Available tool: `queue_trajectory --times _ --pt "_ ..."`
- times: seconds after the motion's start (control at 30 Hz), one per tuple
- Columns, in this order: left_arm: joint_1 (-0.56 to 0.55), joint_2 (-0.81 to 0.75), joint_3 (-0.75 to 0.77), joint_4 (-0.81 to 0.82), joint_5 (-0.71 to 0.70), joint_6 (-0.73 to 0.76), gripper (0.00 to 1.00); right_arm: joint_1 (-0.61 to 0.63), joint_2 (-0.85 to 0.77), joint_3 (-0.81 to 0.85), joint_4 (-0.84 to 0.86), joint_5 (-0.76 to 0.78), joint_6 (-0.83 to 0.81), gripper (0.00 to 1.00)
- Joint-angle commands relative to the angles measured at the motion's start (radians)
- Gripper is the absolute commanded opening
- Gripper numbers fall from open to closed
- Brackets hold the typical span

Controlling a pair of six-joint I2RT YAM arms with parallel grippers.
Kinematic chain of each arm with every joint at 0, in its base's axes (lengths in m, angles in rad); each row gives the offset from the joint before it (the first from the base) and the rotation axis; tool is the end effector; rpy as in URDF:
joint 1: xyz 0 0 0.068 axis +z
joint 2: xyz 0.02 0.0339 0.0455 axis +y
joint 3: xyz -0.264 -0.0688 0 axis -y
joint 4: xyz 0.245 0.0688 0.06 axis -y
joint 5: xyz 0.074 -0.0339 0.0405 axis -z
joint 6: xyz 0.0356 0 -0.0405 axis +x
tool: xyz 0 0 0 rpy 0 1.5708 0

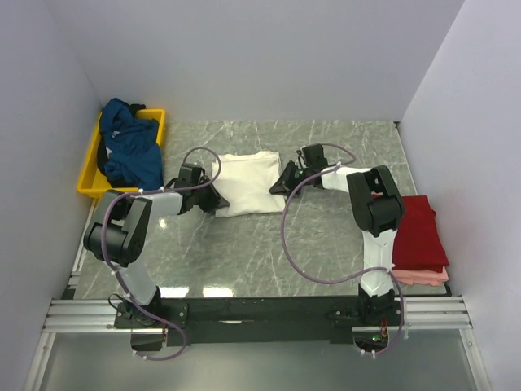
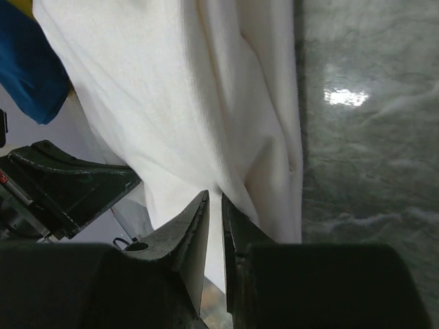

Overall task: Fold and stack the t-shirts
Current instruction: Neatly place the folded tshirt to the corner

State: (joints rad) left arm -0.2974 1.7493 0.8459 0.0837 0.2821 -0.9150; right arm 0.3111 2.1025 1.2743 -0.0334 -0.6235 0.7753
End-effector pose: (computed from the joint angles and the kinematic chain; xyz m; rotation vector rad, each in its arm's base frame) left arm 0.3217 -0.1090 0.1389 -0.6370 2.4652 -0.8677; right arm 0.4037 0.1516 0.1230 0.2947 2.5888 1.2089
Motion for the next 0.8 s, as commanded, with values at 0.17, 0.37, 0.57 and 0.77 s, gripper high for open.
queue_trajectory --times 0.17,0.37,0.57,0.77 --pt "0.006 -0.088 0.096 -0.148 -0.049 0.080 0.01 -0.032 -0.151 -0.114 0.017 0.019 -0.021 0.24" --pt "-0.097 -0.068 0.284 -0.281 -0.104 0.136 0.01 -0.047 -0.262 -0.132 -0.014 0.090 -0.063 0.46" --pt "-0.189 0.061 0.383 -0.288 -0.115 0.108 0.01 -0.055 -0.223 -0.038 -0.121 0.171 -0.148 0.62" --pt "-0.256 0.188 0.433 -0.318 -0.149 0.079 0.01 -0.056 -0.121 0.074 -0.204 0.209 -0.211 0.65"
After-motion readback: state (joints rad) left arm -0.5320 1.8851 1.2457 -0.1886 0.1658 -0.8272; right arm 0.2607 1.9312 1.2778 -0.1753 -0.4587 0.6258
